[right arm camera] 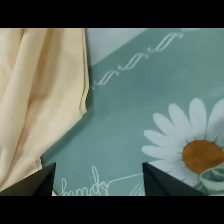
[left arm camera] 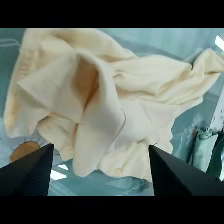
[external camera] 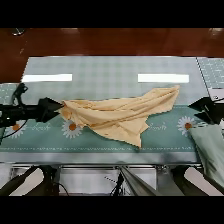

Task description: Fold the shirts.

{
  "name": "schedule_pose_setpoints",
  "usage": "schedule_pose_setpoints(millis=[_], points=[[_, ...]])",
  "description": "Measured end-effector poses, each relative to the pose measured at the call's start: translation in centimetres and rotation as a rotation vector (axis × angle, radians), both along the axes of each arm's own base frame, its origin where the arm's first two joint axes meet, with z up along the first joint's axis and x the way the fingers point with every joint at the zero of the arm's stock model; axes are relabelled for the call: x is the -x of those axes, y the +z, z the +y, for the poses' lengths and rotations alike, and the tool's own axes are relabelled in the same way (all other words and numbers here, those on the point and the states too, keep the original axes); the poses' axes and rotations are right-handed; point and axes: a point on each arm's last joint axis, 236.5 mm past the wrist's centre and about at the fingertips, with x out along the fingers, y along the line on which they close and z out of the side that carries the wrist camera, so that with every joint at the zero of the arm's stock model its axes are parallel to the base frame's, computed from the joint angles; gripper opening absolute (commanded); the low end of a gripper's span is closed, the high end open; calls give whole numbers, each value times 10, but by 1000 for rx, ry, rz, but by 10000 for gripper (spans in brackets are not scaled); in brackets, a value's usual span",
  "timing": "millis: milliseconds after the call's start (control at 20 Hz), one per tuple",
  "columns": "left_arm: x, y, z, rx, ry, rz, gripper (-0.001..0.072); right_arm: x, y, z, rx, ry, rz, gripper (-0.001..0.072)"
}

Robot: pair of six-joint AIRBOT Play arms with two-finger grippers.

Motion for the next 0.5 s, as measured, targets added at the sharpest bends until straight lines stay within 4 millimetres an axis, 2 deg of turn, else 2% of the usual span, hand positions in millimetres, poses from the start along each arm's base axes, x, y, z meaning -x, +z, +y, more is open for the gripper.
schedule_pose_setpoints(millis=[100, 250, 300, 350, 400, 500], points=[[-5, -14, -18, -10, -22, -5, 704, 12, -11, 20, -61, 14, -1, 618], [-18, -30, -42, -20, -50, -1, 700, 22, -19, 40, -113, 39, 4, 618], [-24, -34, -50, -20, -60, 0, 578, 24, -20, 48, -126, 62, 10, 618], [-30, -37, -57, -20, -66, -2, 56, 26, -22, 58, -129, 91, 18, 618], [-36, -39, -64, -16, -74, -4, 19, 26, -24, 69, -126, 124, 29, 618], [-47, -40, -75, -17, -97, -19, 19, 27, -28, 89, -114, 179, 49, 618]])
